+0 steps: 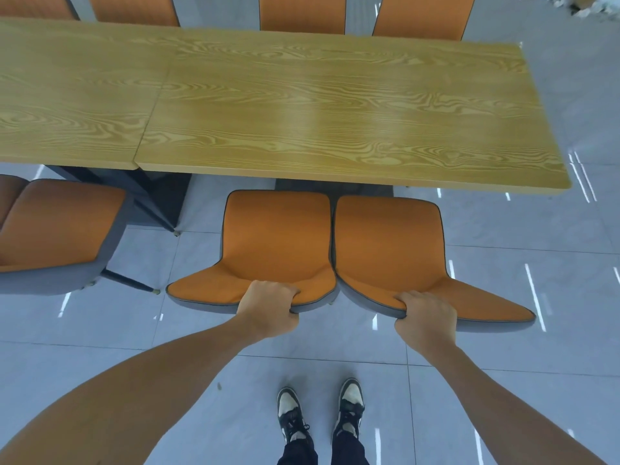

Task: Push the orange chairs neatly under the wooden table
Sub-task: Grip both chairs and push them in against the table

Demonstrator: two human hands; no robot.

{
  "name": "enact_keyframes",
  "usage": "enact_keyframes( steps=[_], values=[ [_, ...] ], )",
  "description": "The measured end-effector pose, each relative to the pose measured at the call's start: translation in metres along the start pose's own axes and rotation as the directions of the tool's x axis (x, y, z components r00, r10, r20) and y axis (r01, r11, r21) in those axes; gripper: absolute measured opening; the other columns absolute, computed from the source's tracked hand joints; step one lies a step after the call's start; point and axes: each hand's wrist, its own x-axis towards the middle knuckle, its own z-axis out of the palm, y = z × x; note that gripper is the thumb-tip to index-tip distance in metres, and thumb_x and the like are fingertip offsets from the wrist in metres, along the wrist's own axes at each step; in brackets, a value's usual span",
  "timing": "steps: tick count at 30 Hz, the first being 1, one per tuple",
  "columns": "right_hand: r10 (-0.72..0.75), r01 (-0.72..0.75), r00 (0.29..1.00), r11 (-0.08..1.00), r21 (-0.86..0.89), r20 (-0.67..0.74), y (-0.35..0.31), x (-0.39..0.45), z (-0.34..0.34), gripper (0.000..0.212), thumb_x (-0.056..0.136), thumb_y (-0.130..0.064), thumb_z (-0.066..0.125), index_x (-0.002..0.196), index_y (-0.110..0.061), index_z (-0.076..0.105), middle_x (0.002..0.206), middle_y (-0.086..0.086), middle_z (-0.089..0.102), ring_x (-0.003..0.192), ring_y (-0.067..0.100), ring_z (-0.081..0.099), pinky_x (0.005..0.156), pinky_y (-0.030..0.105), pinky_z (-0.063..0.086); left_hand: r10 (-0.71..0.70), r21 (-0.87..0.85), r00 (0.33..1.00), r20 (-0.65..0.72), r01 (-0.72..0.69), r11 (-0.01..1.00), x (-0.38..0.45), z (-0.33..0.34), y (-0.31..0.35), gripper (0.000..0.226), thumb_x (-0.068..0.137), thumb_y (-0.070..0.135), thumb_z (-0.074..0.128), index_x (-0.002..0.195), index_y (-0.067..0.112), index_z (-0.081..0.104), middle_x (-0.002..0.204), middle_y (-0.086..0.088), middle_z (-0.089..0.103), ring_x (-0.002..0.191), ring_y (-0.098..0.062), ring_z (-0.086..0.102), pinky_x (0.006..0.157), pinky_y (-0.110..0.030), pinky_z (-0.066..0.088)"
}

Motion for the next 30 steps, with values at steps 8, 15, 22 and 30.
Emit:
enact_keyframes(
  steps=[8, 15, 22, 30],
  values=[
    [-0.028, 0.028, 0.999, 1.000, 0.005, 0.019, 0.000, -0.004, -0.006, 0.043, 0.047, -0.002, 0.063, 0.081, -0.025, 0.076, 0.054, -0.010, 0.052, 0.051, 0.017, 0.045, 0.048, 0.018, 0.018, 0.013, 0.029, 1.000, -0.009, -0.013, 1.000, -0.003, 0.000, -0.001, 0.005, 0.065, 0.024, 0.051, 0.068, 0.020, 0.053, 0.054, 0.004, 0.052, 0.052, -0.017, 0.052, 0.045, -0.026, 0.029],
    [-0.059, 0.059, 0.998, 0.998, -0.025, 0.025, 0.004, 0.001, -0.003, 0.043, 0.047, -0.006, 0.061, 0.081, -0.028, 0.074, 0.055, -0.011, 0.048, 0.050, 0.017, 0.043, 0.046, 0.018, 0.018, 0.041, 0.031, 0.999, -0.029, -0.040, 0.999, -0.001, 0.002, -0.003, 0.004, 0.065, 0.025, 0.051, 0.068, 0.024, 0.052, 0.054, 0.006, 0.052, 0.051, -0.016, 0.051, 0.045, -0.024, 0.024],
    [-0.077, 0.078, 0.997, 0.996, -0.034, 0.025, 0.010, 0.000, 0.000, 0.027, 0.049, -0.010, 0.054, 0.067, -0.025, 0.067, 0.049, -0.007, 0.047, 0.049, 0.016, 0.044, 0.042, 0.020, 0.027, 0.053, 0.038, 0.998, -0.024, -0.052, 0.998, -0.002, 0.005, -0.006, 0.008, 0.068, 0.026, 0.050, 0.074, 0.025, 0.056, 0.059, 0.006, 0.057, 0.056, -0.017, 0.055, 0.046, -0.025, 0.031],
    [-0.074, 0.074, 0.997, 0.997, -0.013, -0.028, 0.010, -0.003, 0.006, 0.022, 0.044, -0.007, 0.056, 0.057, -0.025, 0.055, 0.044, -0.006, 0.039, 0.044, 0.014, 0.035, 0.042, 0.019, 0.023, 0.070, 0.019, 0.997, -0.039, -0.069, 0.997, -0.010, 0.010, -0.007, 0.006, 0.070, 0.023, 0.053, 0.074, 0.024, 0.057, 0.056, 0.007, 0.051, 0.053, -0.018, 0.051, 0.046, -0.026, 0.033]
  ],
)
